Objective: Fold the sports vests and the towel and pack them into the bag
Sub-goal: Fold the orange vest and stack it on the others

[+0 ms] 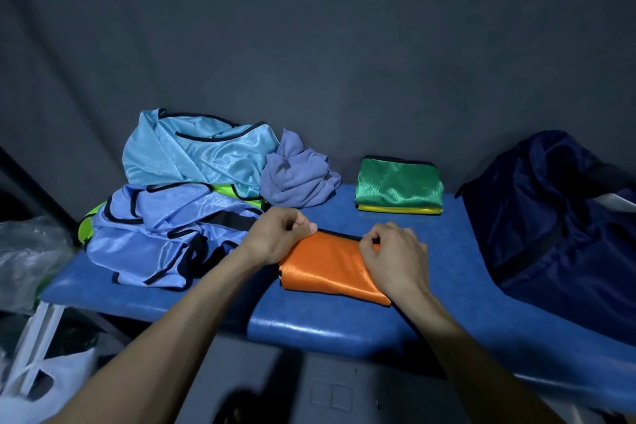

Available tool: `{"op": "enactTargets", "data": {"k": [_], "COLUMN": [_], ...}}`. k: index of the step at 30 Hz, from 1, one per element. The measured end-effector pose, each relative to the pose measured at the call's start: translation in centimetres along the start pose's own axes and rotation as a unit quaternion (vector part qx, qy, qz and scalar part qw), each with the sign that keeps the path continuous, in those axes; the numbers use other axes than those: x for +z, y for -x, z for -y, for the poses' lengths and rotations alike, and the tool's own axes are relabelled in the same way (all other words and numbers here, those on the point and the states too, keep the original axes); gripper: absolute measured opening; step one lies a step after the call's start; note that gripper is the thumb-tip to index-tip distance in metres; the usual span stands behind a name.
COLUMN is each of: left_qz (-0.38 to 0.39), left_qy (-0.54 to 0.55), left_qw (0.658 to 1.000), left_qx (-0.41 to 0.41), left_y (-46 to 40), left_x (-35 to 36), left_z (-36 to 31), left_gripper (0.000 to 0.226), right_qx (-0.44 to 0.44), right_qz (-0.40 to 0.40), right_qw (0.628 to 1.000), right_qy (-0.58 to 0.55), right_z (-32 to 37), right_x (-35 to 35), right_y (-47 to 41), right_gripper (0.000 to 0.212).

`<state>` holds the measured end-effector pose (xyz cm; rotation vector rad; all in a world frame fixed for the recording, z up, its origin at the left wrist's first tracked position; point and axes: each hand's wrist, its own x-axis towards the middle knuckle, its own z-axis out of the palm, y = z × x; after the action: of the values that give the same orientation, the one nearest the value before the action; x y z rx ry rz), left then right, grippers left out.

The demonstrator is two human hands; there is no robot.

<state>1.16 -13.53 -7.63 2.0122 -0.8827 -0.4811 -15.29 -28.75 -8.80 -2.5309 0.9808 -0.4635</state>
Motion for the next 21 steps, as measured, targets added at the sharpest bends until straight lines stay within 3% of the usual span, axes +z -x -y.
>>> {"op": "enactTargets", "data": {"k": [3, 6, 11, 16, 21], "left_qz": [-0.010, -0.024, -0.033, -0.121, -0.132], "left_qy": [-0.022, -0.029, -0.016, 0.074, -0.006], "left_qw": [1.000, 0.999, 0.999, 0.990, 0.990], "left_qx": [0.013, 0.025, 0.036, -0.025, -0.054], "left_y": [0.2, 0.6, 1.2, 2.8, 7.9], "left_x": [0.1, 0.4, 0.6, -1.7, -0.9], "left_z": [0.5, 0.6, 0.4, 0.6, 0.5], "left_gripper": [0.020, 0.019, 0.019, 0.023, 0.036], "right_qx": [-0.022, -0.110, -0.210, -0.140, -0.087], "right_qz": [-0.008, -0.019, 0.104, 0.102, 0.114], "right_qw": [0.998, 0.989, 0.971, 0.984, 0.988], "right_qy": [0.054, 0.093, 0.041, -0.042, -0.060], "right_z": [0.2, 0.7, 3.9, 4.3, 4.8], "right_x": [-0.1, -0.4, -0.3, 0.4, 0.3], "right_y": [0.1, -0.1, -0.8, -0.8, -1.0], "right_gripper": [0.024, 0.024, 0.036, 0.024, 0.025]}}
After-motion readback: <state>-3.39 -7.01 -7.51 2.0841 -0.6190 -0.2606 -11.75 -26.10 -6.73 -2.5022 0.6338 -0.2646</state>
